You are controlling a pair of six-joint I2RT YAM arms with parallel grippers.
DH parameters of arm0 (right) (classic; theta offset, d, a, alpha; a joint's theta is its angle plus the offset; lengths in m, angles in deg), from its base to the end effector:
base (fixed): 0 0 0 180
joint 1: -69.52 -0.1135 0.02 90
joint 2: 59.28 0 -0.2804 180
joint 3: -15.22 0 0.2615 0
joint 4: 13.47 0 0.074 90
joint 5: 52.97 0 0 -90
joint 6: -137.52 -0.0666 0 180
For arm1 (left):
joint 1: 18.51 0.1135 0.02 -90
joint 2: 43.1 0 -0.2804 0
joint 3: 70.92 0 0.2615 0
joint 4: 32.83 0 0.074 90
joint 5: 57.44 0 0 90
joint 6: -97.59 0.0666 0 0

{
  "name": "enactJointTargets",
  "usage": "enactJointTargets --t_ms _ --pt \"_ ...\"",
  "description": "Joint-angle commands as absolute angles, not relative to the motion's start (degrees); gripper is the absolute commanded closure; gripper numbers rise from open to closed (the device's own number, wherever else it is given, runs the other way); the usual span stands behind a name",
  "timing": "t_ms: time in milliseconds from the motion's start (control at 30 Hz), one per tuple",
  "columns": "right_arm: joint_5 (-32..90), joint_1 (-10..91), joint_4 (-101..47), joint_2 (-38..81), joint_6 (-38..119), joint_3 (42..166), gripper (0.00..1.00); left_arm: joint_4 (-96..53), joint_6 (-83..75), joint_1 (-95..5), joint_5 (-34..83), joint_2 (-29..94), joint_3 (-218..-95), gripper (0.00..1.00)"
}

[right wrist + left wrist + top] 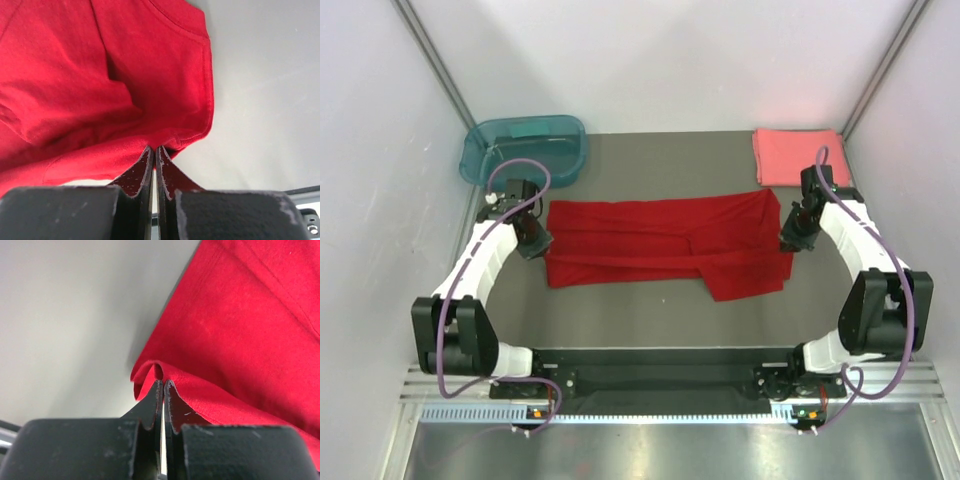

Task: Fold and stack the t-shirts
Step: Fold the tshirt

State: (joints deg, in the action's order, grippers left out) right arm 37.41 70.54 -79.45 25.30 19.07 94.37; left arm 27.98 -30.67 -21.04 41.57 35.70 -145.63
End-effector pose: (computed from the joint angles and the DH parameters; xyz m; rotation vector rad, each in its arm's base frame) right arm 0.2986 -0.0058 0.2346 0.7195 2.7299 0.1005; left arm 0.2858 -0.0022 0.2433 -0.8661 2.5340 -0.0100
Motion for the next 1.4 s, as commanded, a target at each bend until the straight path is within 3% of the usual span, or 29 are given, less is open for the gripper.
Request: enactJointTargets --t_ms 0,500,1367 --pt "37.2 71.2 -77.8 27.4 20.3 98.7 1.00 24.8 -27.2 -21.1 42.8 38.8 -149.4 1.00" --pt "33.4 71.5 -76.6 34.7 21.7 104.6 1.00 29.0 -23.4 -20.9 45.1 57.3 -165.2 1.00" --pt "29.3 73.1 -75.4 43.8 22.5 110.8 0.99 30.0 -22.6 -20.4 44.4 69.7 -173.3 1.00"
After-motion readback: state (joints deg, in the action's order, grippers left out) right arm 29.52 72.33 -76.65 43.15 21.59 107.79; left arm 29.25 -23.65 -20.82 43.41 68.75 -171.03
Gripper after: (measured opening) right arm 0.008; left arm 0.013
